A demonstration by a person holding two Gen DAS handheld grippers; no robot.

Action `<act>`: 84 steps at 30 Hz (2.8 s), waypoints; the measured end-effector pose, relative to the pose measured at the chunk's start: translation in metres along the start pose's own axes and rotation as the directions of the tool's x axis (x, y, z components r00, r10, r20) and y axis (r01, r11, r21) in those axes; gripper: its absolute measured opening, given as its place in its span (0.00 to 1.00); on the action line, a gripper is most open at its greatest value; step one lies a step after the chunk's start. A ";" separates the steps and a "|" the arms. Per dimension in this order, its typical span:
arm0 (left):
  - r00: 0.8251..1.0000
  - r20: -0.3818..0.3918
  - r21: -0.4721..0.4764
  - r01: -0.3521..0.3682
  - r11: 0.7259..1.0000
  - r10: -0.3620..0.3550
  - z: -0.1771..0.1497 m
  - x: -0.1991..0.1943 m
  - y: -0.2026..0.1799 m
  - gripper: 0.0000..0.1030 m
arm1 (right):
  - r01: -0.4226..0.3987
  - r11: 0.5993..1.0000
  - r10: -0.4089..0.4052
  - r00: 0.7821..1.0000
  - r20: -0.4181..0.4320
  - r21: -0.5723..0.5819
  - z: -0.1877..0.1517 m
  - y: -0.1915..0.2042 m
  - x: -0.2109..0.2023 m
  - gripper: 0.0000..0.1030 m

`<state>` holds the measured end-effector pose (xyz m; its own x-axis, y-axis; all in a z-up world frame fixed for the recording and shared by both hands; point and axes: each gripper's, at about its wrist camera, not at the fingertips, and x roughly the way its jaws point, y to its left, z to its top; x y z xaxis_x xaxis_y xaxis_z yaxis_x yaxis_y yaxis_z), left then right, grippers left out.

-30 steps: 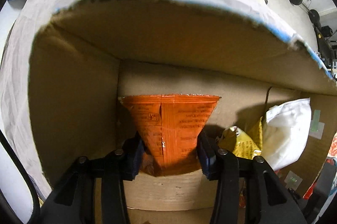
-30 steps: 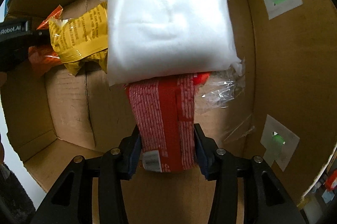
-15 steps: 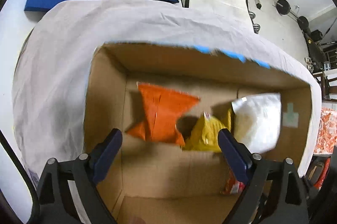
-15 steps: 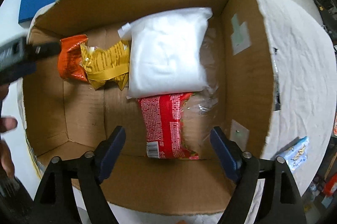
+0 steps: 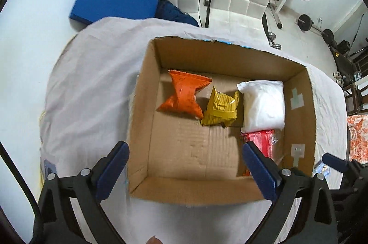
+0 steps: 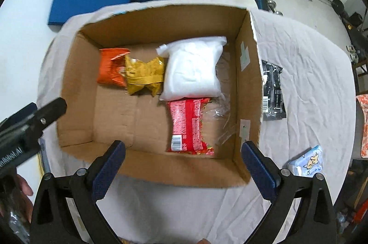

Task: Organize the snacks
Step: 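Lift both tools out of the box toward the last two packs, then grasp the black pack with the left tool while the right tool grasps the blue pack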

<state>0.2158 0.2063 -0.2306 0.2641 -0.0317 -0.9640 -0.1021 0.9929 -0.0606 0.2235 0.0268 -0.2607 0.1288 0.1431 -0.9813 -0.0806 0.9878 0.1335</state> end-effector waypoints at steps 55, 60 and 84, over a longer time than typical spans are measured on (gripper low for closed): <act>0.989 -0.111 0.464 -0.038 0.885 0.101 0.043 0.087 -0.356 0.98 | 0.077 0.759 0.079 0.975 -0.209 0.647 -0.090 -0.356 0.090 0.51; 0.971 -0.167 0.402 -0.093 0.911 0.172 0.055 0.139 -0.374 0.98 | 0.100 0.777 0.035 0.979 -0.201 0.621 -0.076 -0.378 0.078 0.51; 0.939 -0.327 0.271 -0.015 0.962 0.107 0.037 0.209 -0.364 0.97 | 0.030 0.838 0.071 0.984 -0.163 0.544 -0.062 -0.417 0.048 0.51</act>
<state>0.3437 -0.1574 -0.4006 -0.0766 0.0388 -0.9963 0.1576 0.9872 0.0264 0.2022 -0.3821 -0.3719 -0.0404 0.2005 -0.9789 0.4741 0.8662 0.1578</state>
